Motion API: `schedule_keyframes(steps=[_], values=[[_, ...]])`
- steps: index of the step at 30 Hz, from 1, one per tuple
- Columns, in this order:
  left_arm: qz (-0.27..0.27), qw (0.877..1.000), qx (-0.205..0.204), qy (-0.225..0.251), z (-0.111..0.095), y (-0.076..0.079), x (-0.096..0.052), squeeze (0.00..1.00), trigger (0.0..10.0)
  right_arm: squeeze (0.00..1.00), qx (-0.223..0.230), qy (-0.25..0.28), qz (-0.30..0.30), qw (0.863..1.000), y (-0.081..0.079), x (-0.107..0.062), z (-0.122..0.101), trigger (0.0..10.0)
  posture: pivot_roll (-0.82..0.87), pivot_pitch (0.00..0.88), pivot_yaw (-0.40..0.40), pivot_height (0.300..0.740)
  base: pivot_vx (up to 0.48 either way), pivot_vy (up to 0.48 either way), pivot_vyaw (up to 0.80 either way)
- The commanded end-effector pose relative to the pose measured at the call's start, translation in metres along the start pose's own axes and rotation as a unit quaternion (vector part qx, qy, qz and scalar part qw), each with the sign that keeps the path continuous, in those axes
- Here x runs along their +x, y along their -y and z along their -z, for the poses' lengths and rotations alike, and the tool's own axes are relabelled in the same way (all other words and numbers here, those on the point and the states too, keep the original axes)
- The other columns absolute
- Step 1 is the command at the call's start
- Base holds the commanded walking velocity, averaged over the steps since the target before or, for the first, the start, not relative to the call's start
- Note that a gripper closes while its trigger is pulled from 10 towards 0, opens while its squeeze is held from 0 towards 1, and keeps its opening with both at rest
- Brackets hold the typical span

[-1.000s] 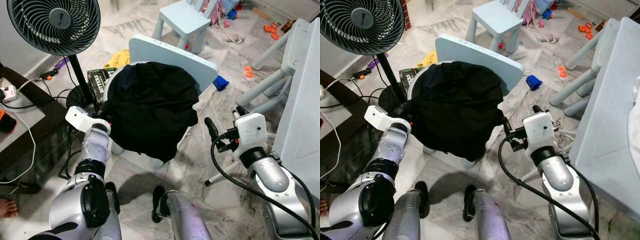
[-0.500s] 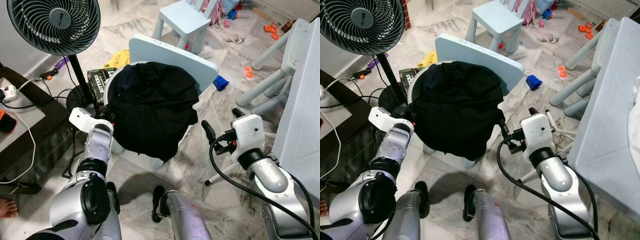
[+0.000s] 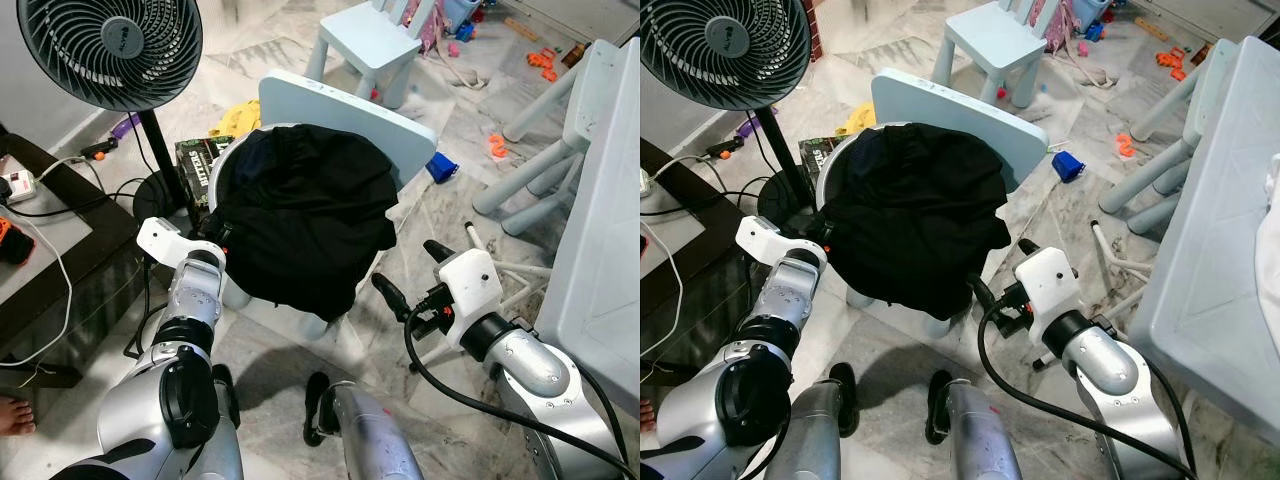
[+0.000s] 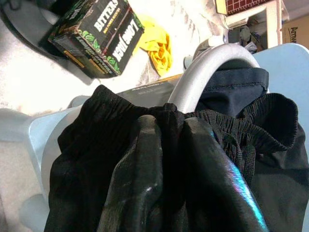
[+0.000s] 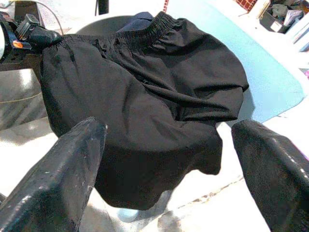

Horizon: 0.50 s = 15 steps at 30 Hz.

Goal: Hang hanger

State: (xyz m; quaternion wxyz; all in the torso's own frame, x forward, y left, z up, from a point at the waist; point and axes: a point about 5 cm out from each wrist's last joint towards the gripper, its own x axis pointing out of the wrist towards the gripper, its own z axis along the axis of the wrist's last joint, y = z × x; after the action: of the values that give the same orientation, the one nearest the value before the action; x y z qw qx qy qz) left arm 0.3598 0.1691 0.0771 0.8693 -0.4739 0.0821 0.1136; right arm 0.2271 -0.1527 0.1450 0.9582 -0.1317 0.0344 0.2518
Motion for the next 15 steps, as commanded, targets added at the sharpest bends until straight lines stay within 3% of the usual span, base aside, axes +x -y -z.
schedule_keyframes(steps=[1, 4, 6, 11, 13, 14, 15], values=[[-0.016, 1.0, 0.002, -0.018, 0.01, -0.005, -0.002, 0.0, 0.0, 0.0, -0.001, -0.012, 0.0, 1.0, 0.001, -0.004, 0.004, 10.0, -0.15, 0.229, -0.157, 0.74, 0.0, 0.0, 0.0], [-0.018, 1.0, 0.017, -0.013, 0.008, -0.006, -0.002, 0.0, 0.0, 0.0, -0.004, -0.011, -0.002, 1.0, 0.0, -0.004, 0.004, 10.0, -0.15, 0.226, -0.157, 0.74, 0.0, 0.0, 0.0], [-0.017, 0.995, 0.099, 0.01, 0.002, -0.006, -0.002, 0.0, 0.0, 0.0, -0.007, -0.009, -0.002, 1.0, -0.001, -0.002, 0.003, 10.0, -0.15, 0.223, -0.155, 0.74, 0.0, 0.0, 0.0], [-0.003, 0.981, 0.191, 0.028, -0.004, 0.001, -0.001, 0.0, 0.0, 0.0, -0.006, -0.006, 0.001, 1.0, -0.001, 0.001, 0.004, 10.0, -0.14, 0.213, -0.15, 0.74, 0.0, 0.0, 0.0], [0.014, 0.961, 0.274, 0.035, -0.007, 0.008, 0.0, 0.0, 0.0, 0.0, -0.005, -0.001, 0.007, 1.0, -0.001, 0.004, 0.003, 10.0, -0.12, 0.197, -0.139, 0.74, 0.0, 0.0, 0.0], [0.031, 0.939, 0.341, 0.039, -0.008, 0.016, 0.001, 0.0, 0.0, 0.0, -0.003, 0.006, 0.013, 1.0, -0.001, 0.009, 0.003, 10.0, -0.11, 0.187, -0.131, 0.74, 0.0, 0.0, 0.0], [0.036, 0.931, 0.361, 0.041, -0.008, 0.018, 0.001, 0.0, 0.0, 0.0, -0.002, 0.009, 0.014, 1.0, -0.001, 0.011, 0.002, 10.0, -0.11, 0.184, -0.128, 0.74, 0.0, 0.0, 0.0]])
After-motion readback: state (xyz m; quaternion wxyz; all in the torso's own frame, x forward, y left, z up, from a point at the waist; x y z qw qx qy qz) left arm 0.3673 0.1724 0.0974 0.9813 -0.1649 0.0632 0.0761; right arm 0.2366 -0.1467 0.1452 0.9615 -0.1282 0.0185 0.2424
